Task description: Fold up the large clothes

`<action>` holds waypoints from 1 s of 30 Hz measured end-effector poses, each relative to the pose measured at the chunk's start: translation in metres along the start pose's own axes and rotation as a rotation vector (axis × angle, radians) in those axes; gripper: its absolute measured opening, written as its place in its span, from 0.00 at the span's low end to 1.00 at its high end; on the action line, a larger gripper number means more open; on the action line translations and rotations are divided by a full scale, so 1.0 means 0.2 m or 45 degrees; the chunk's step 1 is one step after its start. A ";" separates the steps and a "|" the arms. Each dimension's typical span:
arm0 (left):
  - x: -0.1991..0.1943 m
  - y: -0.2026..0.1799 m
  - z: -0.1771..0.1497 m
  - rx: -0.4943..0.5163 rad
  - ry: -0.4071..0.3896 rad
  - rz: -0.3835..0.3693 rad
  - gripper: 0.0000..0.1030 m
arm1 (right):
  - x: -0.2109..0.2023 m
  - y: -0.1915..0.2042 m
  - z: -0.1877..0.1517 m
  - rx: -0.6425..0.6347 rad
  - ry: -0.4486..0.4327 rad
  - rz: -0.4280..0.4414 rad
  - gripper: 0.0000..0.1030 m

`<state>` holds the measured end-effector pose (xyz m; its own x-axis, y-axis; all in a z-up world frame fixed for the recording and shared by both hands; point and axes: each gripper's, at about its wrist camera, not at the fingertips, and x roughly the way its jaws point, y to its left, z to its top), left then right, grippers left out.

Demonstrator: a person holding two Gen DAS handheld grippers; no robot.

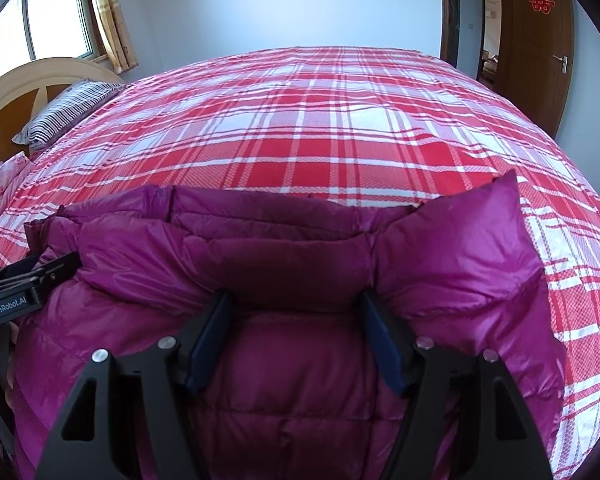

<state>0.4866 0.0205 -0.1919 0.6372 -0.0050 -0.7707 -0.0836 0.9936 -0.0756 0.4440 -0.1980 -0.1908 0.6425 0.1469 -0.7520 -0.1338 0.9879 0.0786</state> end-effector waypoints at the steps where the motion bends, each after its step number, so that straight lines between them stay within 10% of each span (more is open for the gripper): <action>1: 0.00 0.00 0.00 0.000 0.000 0.000 0.98 | 0.00 0.00 0.00 -0.003 0.000 -0.005 0.69; 30: 0.00 0.00 0.00 0.005 0.000 0.008 0.98 | 0.02 0.04 -0.01 -0.046 0.012 -0.066 0.70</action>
<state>0.4865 0.0201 -0.1930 0.6366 0.0013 -0.7712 -0.0847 0.9941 -0.0682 0.4448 -0.1897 -0.1950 0.6423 0.0947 -0.7606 -0.1278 0.9917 0.0155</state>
